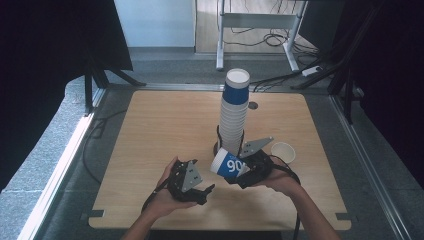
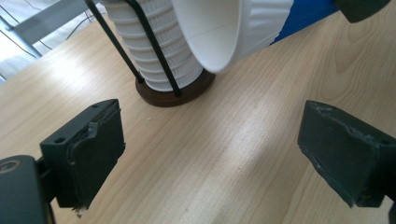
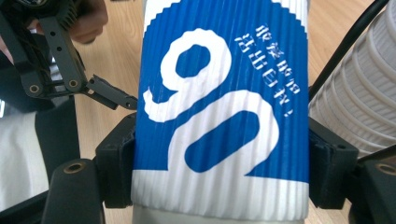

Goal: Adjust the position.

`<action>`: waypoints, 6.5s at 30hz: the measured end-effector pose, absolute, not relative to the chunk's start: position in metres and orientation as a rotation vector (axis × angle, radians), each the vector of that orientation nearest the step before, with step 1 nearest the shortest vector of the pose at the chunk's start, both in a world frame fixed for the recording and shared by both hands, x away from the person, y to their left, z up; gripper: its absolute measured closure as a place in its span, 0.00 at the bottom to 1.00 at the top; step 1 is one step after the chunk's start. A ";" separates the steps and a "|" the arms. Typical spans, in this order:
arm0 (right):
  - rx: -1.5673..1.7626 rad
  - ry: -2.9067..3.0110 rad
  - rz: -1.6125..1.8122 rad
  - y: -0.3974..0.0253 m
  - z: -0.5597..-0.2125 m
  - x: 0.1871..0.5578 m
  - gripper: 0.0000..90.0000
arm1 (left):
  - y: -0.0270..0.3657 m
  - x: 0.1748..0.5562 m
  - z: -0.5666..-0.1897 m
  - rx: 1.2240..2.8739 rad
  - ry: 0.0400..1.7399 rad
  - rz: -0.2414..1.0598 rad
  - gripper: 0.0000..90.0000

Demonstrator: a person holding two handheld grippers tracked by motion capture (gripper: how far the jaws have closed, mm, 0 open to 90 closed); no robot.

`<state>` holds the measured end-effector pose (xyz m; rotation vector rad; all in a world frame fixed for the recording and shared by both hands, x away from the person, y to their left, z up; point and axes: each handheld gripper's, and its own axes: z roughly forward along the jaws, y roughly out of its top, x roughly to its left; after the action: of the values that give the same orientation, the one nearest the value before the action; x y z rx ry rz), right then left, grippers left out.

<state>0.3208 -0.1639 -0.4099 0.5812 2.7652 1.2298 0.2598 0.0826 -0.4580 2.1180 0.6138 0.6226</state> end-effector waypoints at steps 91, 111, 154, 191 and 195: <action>0.623 2.081 1.831 -0.153 -0.485 0.267 0.29 | 0.076 0.291 -0.456 1.558 0.752 -0.153 0.21; 0.674 2.177 1.772 -0.172 -0.479 0.269 0.16 | 0.089 0.282 -0.435 1.786 0.697 0.187 0.22; 0.556 2.303 1.653 -0.149 -0.484 0.268 0.29 | 0.048 0.263 -0.436 2.050 0.491 0.386 0.18; 0.665 2.149 1.650 -0.178 -0.479 0.261 0.29 | 0.121 0.255 -0.466 1.909 0.832 0.427 0.16; 0.676 2.145 1.628 -0.182 -0.481 0.259 0.29 | 0.122 0.257 -0.470 1.919 0.848 0.415 0.16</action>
<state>0.2592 -0.1818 -0.4807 0.6762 2.1454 1.6280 0.2567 0.1220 -0.4697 1.9186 0.8478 0.4153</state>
